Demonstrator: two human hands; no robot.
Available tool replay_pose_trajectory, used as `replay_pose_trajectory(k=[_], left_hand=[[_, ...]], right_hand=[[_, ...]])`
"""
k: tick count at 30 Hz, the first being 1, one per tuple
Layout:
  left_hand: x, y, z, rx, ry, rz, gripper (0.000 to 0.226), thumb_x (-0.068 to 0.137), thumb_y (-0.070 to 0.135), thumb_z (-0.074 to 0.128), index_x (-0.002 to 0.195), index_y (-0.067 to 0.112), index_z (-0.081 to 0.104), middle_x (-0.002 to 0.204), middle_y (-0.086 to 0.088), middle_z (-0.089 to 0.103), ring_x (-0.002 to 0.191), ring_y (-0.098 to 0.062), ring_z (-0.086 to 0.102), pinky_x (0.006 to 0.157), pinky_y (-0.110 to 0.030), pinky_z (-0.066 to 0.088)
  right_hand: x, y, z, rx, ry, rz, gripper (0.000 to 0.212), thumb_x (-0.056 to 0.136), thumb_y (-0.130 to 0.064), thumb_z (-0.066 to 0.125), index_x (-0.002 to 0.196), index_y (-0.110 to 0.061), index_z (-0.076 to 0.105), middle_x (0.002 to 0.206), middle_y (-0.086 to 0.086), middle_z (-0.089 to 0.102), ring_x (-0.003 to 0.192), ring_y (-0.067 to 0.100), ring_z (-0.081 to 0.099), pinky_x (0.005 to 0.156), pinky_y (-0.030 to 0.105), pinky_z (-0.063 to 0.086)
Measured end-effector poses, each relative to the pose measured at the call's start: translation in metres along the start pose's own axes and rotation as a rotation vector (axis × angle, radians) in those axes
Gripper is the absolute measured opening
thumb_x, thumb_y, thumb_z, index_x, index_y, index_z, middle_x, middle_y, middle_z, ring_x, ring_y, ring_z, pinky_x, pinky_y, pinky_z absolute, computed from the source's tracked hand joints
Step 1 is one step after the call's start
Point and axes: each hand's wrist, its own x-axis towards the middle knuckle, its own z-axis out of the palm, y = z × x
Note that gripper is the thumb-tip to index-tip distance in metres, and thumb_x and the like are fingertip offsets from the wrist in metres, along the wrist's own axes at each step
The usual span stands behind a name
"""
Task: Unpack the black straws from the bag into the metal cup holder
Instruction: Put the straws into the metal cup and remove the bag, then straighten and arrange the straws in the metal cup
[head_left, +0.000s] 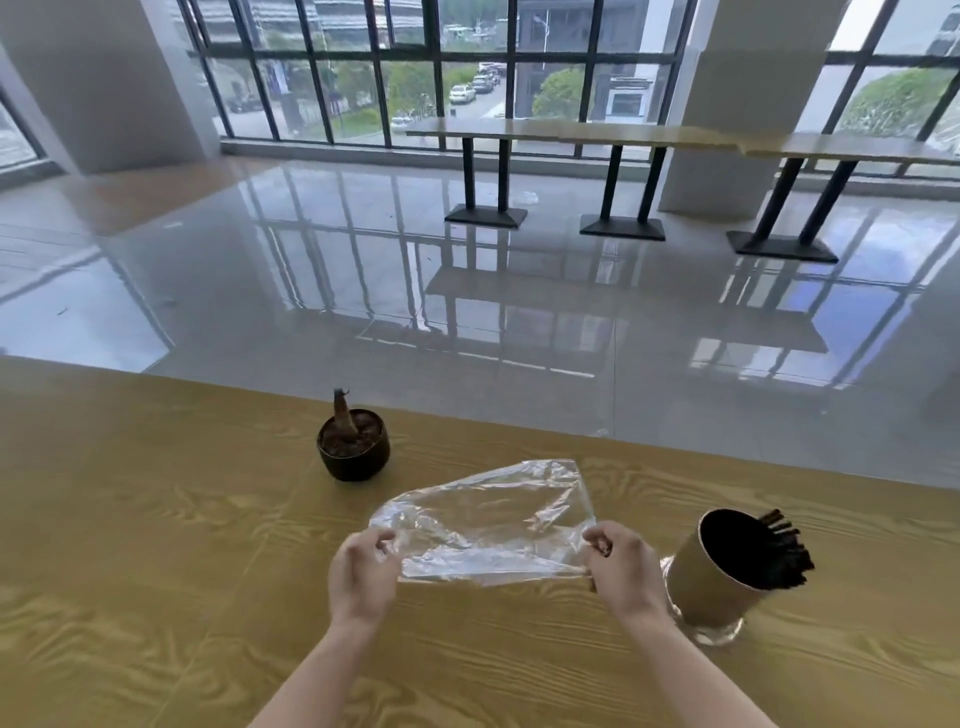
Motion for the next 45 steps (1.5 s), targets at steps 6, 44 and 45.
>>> replay_pose_trajectory(k=[6, 44, 45], left_hand=[[-0.011, -0.033, 0.008, 0.08, -0.049, -0.123, 0.027, 0.085, 0.034, 0.072, 0.111, 0.029, 0.065, 0.118, -0.012, 0.06, 0.093, -0.023, 0.055, 0.075, -0.034, 0.043], [-0.057, 0.081, 0.093, 0.569, -0.366, 0.602, 0.067, 0.095, 0.054, 0.043, 0.154, 0.026, 0.027, 0.166, -0.008, 0.019, 0.155, -0.026, 0.011, 0.123, -0.047, 0.017], [-0.06, 0.09, 0.096, 0.545, -0.359, 0.629, 0.066, 0.095, 0.053, 0.044, 0.153, 0.026, 0.028, 0.165, -0.007, 0.022, 0.154, -0.026, 0.013, 0.122, -0.046, 0.017]], right_hand=[[-0.004, 0.015, 0.027, -0.104, -0.048, 0.043, 0.011, 0.089, -0.015, 0.065, 0.097, -0.017, 0.072, 0.085, 0.0, 0.074, 0.07, 0.018, 0.065, 0.052, 0.017, 0.041], [-0.043, 0.04, -0.01, -0.565, -0.022, -0.24, 0.032, 0.094, -0.042, 0.054, 0.119, -0.024, 0.063, 0.113, -0.004, 0.063, 0.107, 0.02, 0.055, 0.09, 0.032, 0.046], [-0.045, 0.041, -0.019, -0.541, 0.012, -0.24, 0.032, 0.095, -0.042, 0.055, 0.12, -0.024, 0.063, 0.113, -0.004, 0.064, 0.107, 0.019, 0.056, 0.089, 0.031, 0.047]])
